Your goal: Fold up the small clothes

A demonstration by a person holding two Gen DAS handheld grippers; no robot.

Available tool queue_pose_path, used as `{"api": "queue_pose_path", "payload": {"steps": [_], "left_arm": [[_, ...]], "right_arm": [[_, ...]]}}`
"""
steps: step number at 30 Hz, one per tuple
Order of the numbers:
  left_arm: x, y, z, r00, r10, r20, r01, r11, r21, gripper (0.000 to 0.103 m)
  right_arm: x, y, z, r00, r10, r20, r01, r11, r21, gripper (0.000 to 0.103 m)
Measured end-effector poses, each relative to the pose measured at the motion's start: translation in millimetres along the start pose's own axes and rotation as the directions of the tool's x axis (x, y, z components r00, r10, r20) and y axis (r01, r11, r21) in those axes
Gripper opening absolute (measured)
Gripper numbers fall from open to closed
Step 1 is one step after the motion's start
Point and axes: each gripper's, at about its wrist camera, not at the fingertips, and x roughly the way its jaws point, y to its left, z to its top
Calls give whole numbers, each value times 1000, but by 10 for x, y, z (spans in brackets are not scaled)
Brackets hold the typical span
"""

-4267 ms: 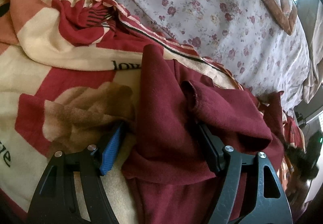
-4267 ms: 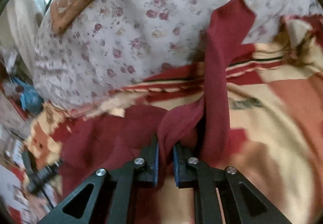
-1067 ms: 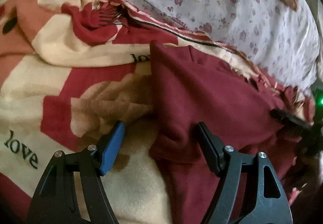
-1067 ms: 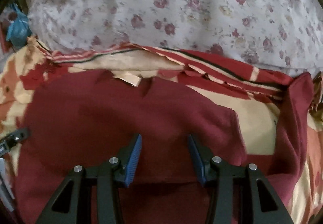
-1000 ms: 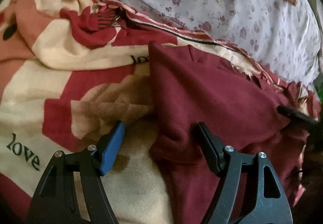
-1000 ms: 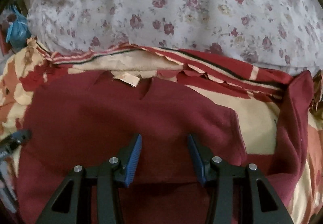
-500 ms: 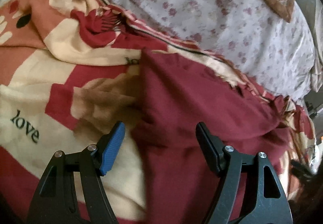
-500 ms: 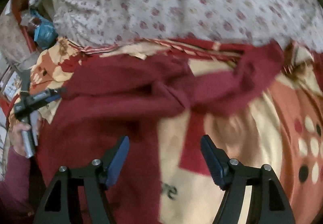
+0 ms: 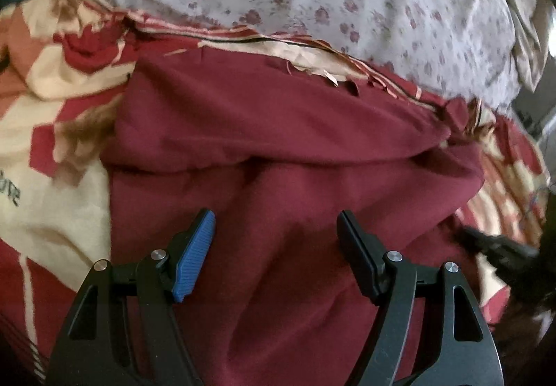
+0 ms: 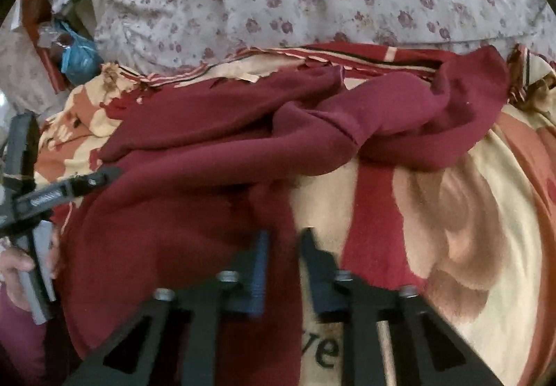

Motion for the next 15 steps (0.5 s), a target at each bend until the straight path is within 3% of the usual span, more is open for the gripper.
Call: {"api": "queue_pose_path", "payload": {"steps": [7, 10, 12, 14, 15], "left_arm": [[-96, -38, 90, 996, -90, -1, 90, 995, -54, 73], [-107, -226, 151, 994, -106, -4, 106, 994, -14, 73], [-82, -355, 157, 992, -123, -9, 123, 992, 23, 73], [-25, -426, 128, 990, -139, -21, 139, 990, 36, 73], [12, -441, 117, 989, -145, -29, 146, 988, 39, 73]], "right_arm": [[-280, 35, -293, 998, 23, -58, -27, 998, -61, 6], [-304, 30, -364, 995, 53, -79, -58, 997, -56, 6], [-409, -98, -259, 992, 105, -66, -104, 994, 13, 6], [-531, -245, -101, 993, 119, -26, -117, 991, 67, 16], [-585, -325, -2, 996, 95, 0, -94, 992, 87, 37]]}}
